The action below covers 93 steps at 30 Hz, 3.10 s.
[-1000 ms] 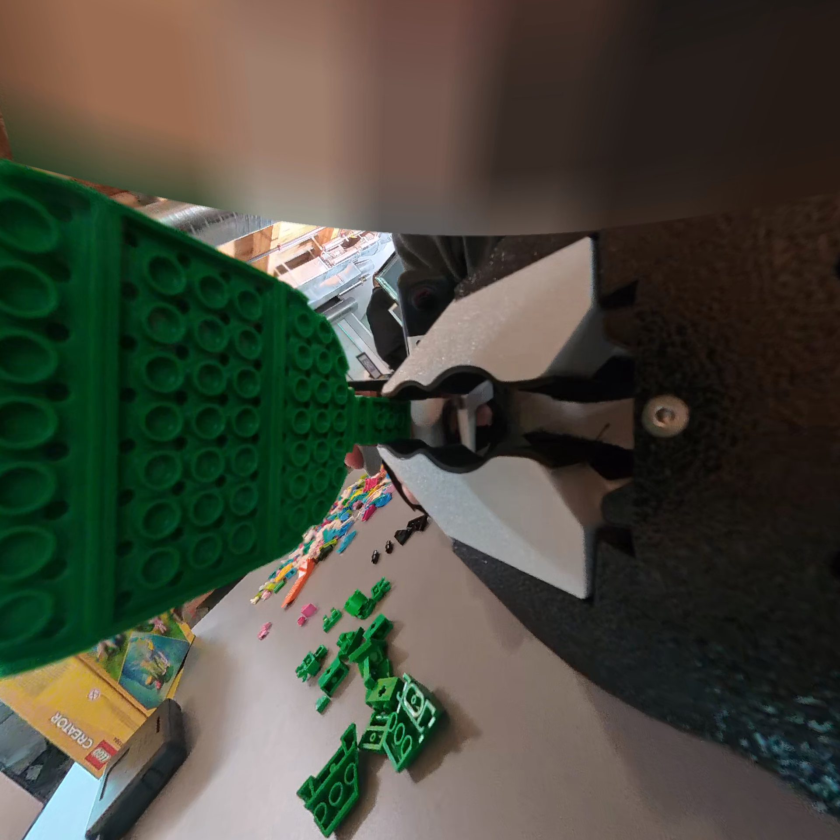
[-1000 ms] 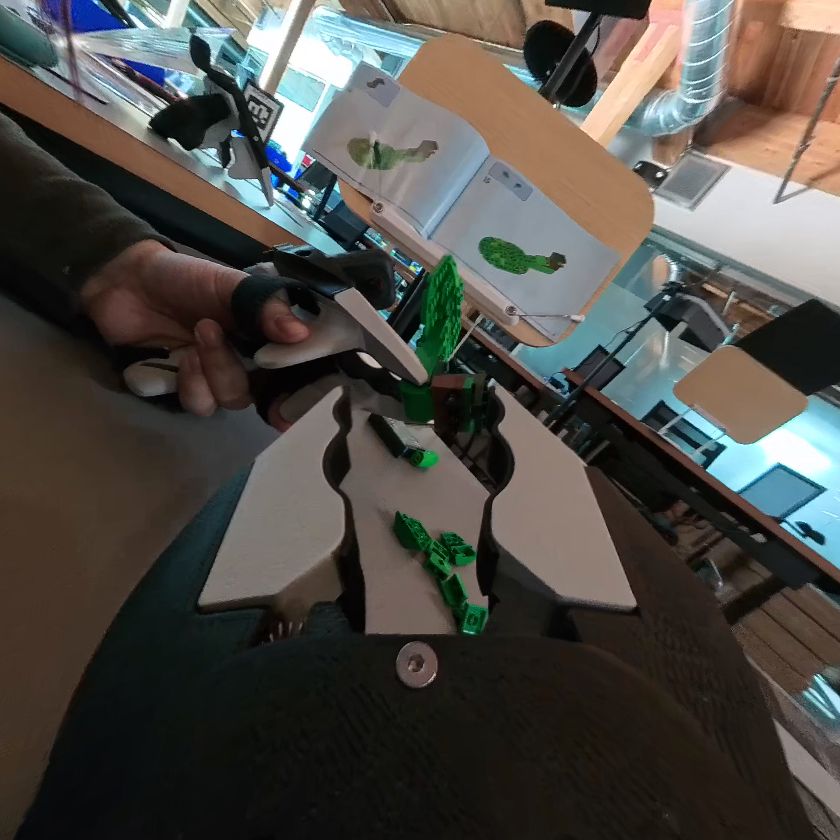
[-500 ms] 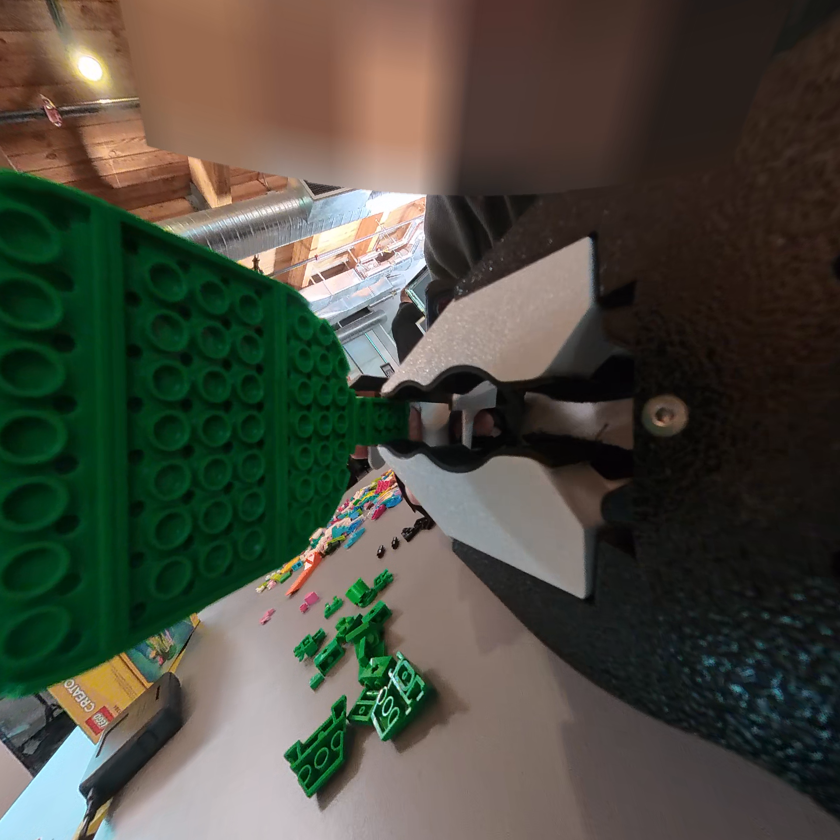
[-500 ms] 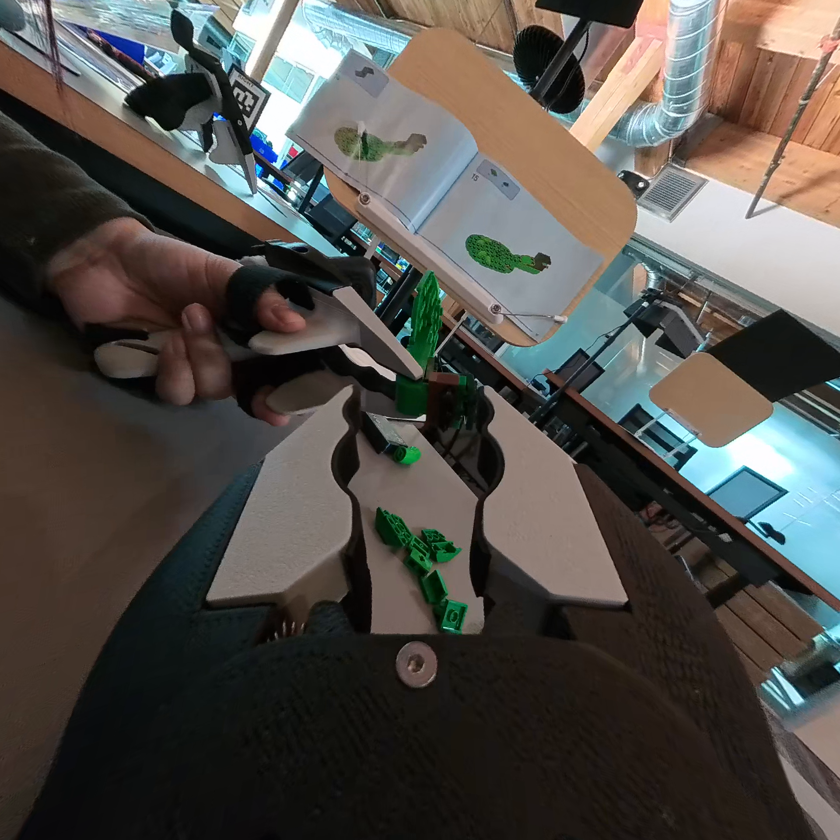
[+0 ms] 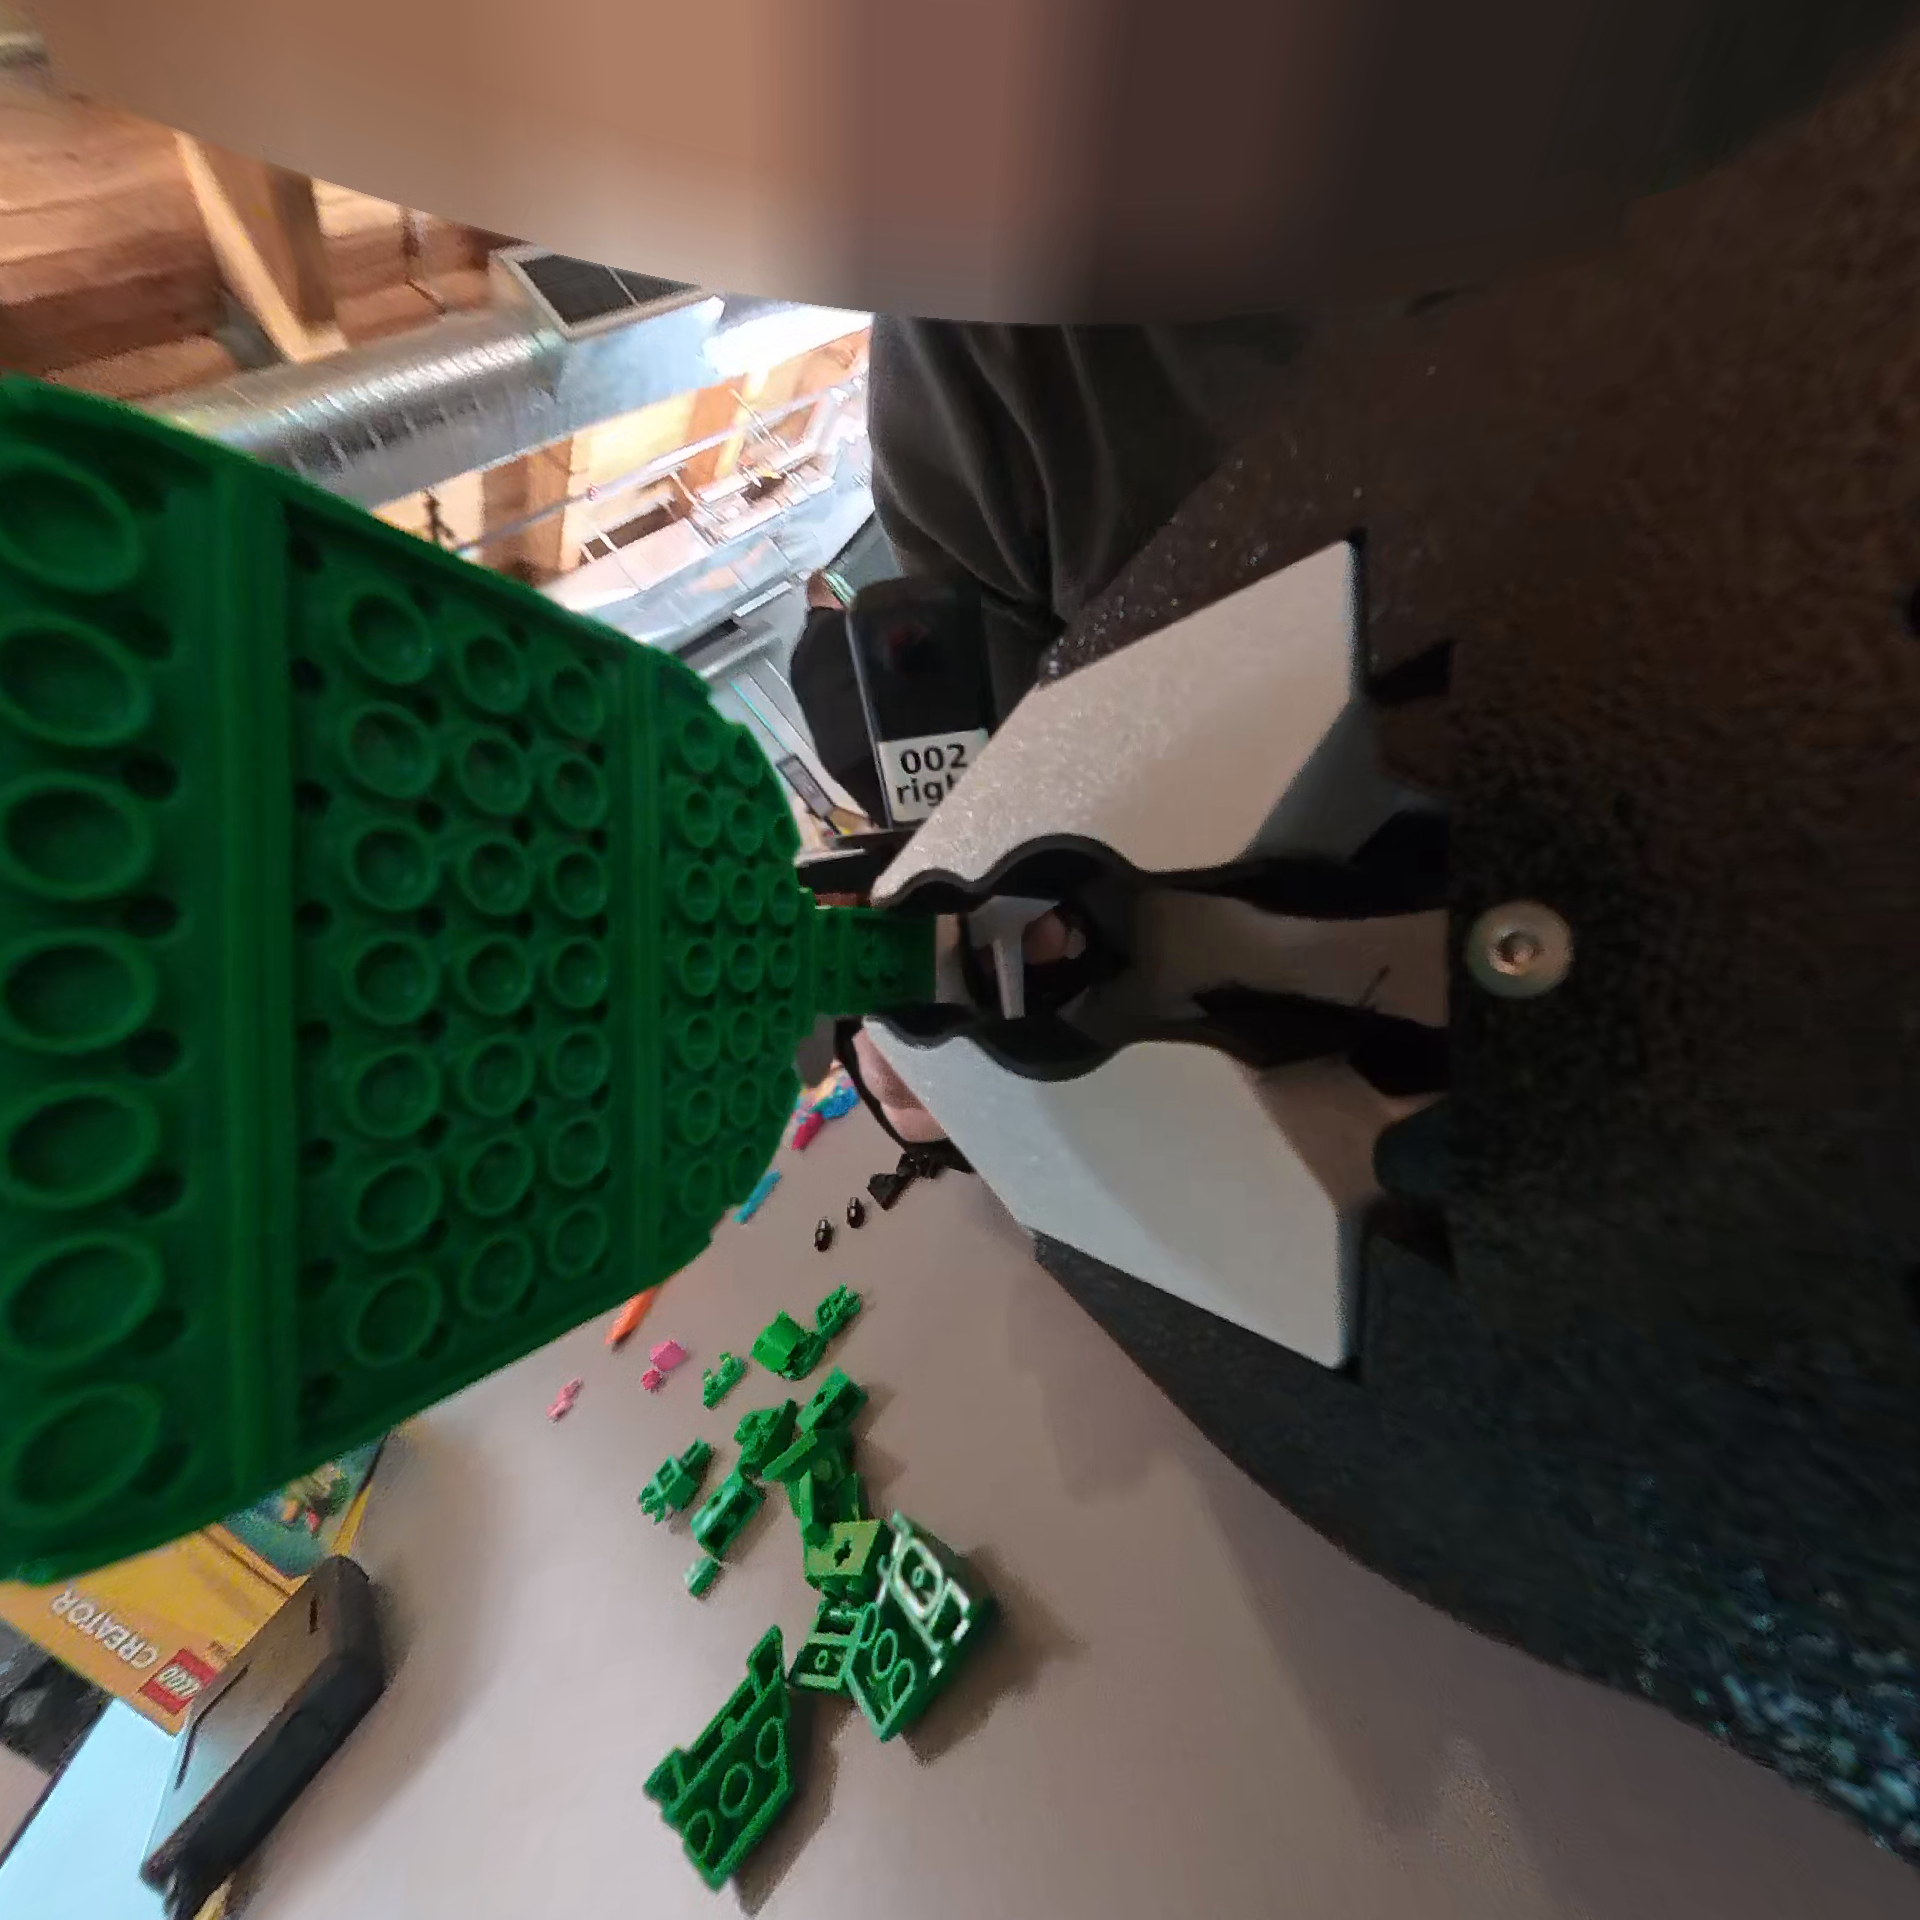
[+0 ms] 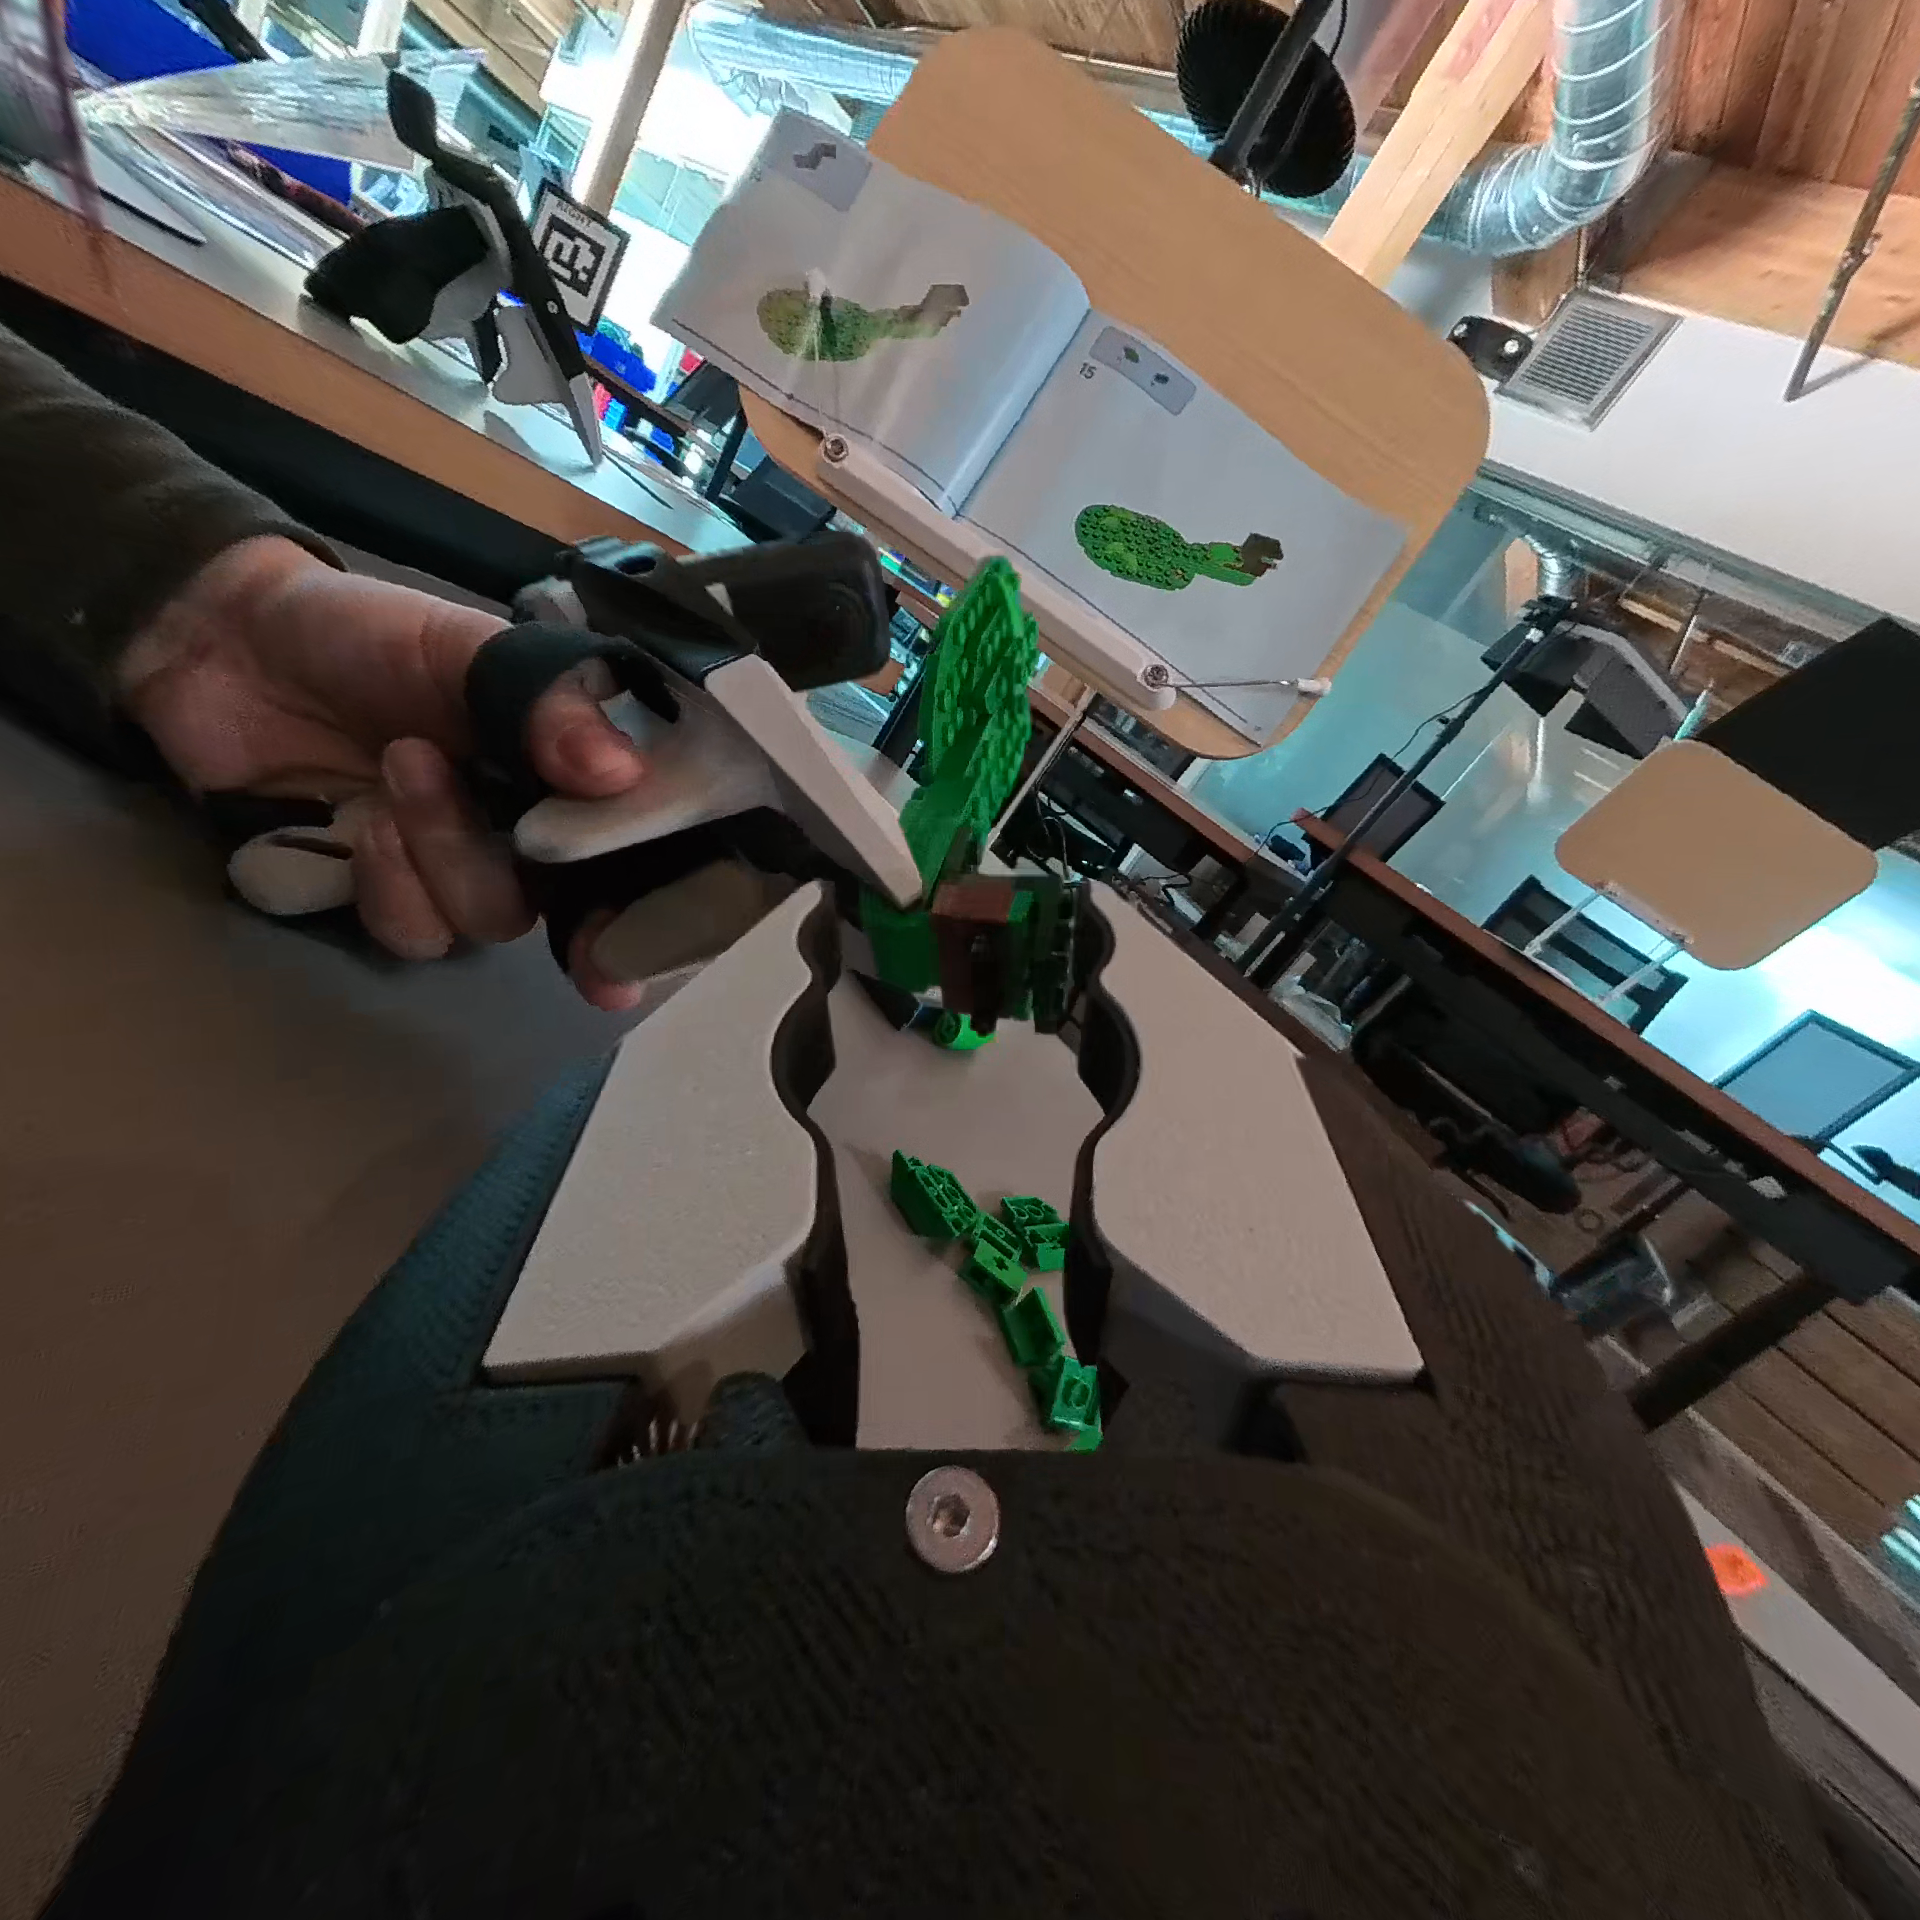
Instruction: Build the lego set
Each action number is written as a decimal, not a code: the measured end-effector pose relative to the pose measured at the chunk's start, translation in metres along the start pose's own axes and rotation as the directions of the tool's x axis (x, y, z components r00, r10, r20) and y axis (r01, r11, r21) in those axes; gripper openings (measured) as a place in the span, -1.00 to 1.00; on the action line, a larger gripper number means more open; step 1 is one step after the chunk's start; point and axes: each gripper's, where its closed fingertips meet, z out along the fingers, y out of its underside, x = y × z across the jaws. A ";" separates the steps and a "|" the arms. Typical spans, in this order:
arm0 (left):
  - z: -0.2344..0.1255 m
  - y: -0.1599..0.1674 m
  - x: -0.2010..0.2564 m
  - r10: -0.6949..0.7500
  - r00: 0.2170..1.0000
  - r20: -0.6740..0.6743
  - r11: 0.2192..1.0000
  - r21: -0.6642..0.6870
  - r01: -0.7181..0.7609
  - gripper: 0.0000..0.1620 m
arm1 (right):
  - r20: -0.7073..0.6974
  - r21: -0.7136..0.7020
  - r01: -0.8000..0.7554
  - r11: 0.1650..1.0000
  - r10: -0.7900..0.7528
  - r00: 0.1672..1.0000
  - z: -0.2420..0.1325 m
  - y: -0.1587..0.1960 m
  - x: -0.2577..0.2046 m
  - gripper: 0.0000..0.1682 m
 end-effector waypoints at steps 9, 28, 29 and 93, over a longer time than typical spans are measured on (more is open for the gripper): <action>0.000 0.002 0.000 0.017 1.000 0.006 1.000 -0.010 -0.017 -0.83 | -0.004 -0.013 0.054 0.998 -0.054 0.999 0.001 0.001 0.000 -0.53; -0.005 -0.002 0.007 0.247 0.967 0.056 0.969 -0.014 -0.247 -0.83 | 0.068 0.113 -0.128 0.985 0.121 0.990 -0.011 -0.015 0.005 -0.34; -0.010 -0.006 0.004 0.321 0.942 0.093 0.947 -0.031 -0.320 -0.83 | 0.071 0.115 -0.144 0.983 0.137 0.988 -0.014 -0.013 0.010 -0.34; -0.022 0.068 -0.029 0.965 -0.156 -0.213 -0.247 -0.523 -0.815 -0.82 | 0.473 0.063 0.451 0.890 -0.425 0.772 -0.040 0.037 -0.070 -0.83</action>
